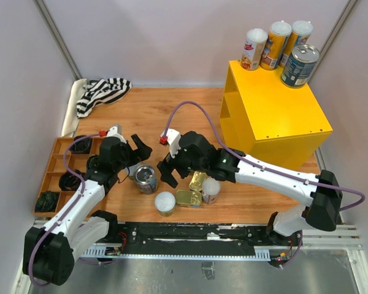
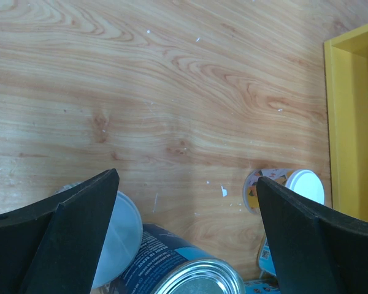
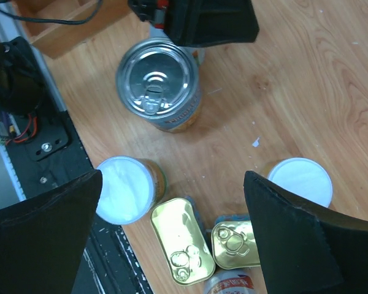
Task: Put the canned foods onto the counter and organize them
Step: Pick up the canned food from the center of the board.
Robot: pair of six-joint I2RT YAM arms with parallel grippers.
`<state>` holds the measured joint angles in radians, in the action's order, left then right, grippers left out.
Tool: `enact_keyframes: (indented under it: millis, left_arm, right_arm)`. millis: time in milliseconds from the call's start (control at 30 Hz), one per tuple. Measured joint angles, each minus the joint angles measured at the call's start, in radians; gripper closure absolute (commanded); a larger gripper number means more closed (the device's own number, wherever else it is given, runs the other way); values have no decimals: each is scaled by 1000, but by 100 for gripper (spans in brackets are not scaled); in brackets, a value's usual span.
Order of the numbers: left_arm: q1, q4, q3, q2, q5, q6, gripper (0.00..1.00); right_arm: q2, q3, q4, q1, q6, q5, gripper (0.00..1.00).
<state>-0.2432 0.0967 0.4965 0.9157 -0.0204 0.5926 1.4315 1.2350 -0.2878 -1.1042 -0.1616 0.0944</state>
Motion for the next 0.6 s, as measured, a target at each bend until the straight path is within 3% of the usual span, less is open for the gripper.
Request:
enact_keyframes:
  millis: [233,467,600]
  left_arm:
    - [0,-8,8,-18,9,-12,0]
    - [40,-74,6,57,-76,19,0]
    - [44,-74,6,79,-86,23,0]
  right_arm:
    - [62,1,3,13,-25,-53,1]
    - [153,52,0,-76,-6,-84,2]
    - [151,34,-5,-21,-16,-101,2]
